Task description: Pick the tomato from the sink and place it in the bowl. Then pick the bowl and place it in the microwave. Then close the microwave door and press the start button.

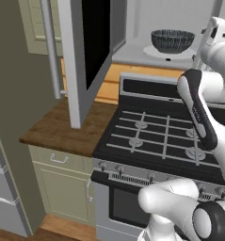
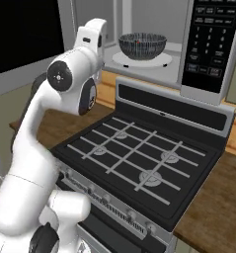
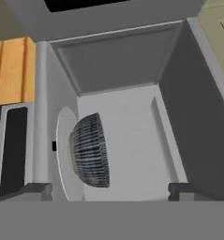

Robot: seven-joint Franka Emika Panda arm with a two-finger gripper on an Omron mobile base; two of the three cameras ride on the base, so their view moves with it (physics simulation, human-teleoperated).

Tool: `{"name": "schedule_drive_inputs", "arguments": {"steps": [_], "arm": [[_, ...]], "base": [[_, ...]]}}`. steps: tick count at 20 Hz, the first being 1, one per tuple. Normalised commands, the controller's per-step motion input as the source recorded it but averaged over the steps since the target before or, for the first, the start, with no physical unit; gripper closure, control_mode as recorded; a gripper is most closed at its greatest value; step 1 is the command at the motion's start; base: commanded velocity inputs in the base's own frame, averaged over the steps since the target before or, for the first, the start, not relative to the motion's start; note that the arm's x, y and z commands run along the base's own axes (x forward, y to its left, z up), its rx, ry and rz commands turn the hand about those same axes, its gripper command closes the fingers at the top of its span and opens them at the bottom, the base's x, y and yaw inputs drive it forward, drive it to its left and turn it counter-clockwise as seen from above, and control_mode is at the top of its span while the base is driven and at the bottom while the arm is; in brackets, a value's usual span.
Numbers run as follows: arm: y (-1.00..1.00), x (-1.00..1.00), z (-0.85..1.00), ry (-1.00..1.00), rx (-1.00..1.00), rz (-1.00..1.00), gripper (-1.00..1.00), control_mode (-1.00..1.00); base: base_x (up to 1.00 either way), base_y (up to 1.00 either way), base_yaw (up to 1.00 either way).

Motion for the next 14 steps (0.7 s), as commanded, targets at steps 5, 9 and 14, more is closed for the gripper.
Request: {"name": "schedule_drive_inputs", "arguments": {"steps": [5,9,14], "arm": [[0.3,-1.0,-0.04,0.04,-0.01,0.0,-1.0,-1.0],[0.53,-1.0,-0.1,-0.13,-0.01,-0.05,-1.0,-1.0],[0.58,-1.0,-0.13,-0.11,0.04,-0.09,-1.0,-1.0]], "base": [[0.0,0.0,0.0],[0.0,0.0,0.0],[0.0,0.0,0.0]]}}
